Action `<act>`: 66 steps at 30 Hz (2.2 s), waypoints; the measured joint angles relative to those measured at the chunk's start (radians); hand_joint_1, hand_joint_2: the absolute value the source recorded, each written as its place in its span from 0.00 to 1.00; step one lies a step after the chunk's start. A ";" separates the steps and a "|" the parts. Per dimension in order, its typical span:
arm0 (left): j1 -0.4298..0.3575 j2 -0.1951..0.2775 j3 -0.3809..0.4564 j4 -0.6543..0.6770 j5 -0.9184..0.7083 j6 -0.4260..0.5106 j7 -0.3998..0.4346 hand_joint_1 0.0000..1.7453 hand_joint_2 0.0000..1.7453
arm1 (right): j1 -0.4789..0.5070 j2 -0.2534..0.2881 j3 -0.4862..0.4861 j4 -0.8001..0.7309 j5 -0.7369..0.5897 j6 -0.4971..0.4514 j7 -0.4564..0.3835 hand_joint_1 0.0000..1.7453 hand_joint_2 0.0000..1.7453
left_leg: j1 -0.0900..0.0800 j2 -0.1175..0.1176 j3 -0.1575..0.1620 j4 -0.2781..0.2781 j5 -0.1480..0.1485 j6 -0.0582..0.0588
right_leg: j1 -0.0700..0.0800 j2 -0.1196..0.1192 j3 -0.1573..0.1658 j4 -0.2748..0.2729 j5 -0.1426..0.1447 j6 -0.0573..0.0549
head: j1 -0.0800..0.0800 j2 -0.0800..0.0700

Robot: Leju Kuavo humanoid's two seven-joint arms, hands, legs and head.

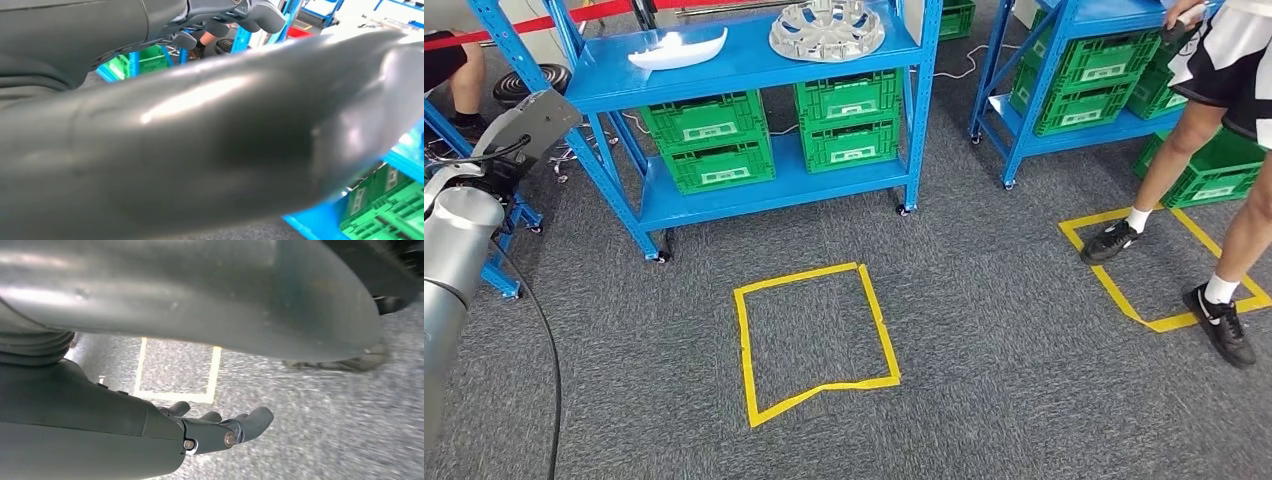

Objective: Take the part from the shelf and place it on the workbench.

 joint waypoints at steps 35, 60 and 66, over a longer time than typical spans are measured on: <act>0.023 0.038 -0.076 0.011 -0.136 0.096 0.069 0.00 0.00 | -0.001 0.020 -0.038 0.010 0.027 0.014 0.019 0.00 0.00 | -0.004 -0.002 0.041 -0.042 0.018 0.018 | 0.010 -0.003 -0.010 -0.003 0.002 0.020 | -0.006 0.000; 0.130 0.203 -0.074 -0.011 -0.031 0.061 -0.094 0.00 0.00 | -0.008 0.017 -0.005 0.012 0.058 0.037 0.017 0.00 0.00 | 0.012 0.002 0.034 0.044 -0.017 -0.033 | 0.004 -0.013 -0.037 -0.008 0.051 -0.005 | -0.011 0.000; 0.140 0.160 -0.072 -0.045 -0.006 0.027 -0.163 0.00 0.00 | -0.012 0.016 -0.005 0.012 0.059 0.034 0.001 0.00 0.00 | 0.007 -0.001 0.083 -0.040 -0.020 0.012 | 0.006 -0.015 -0.047 0.032 0.041 0.024 | -0.007 0.000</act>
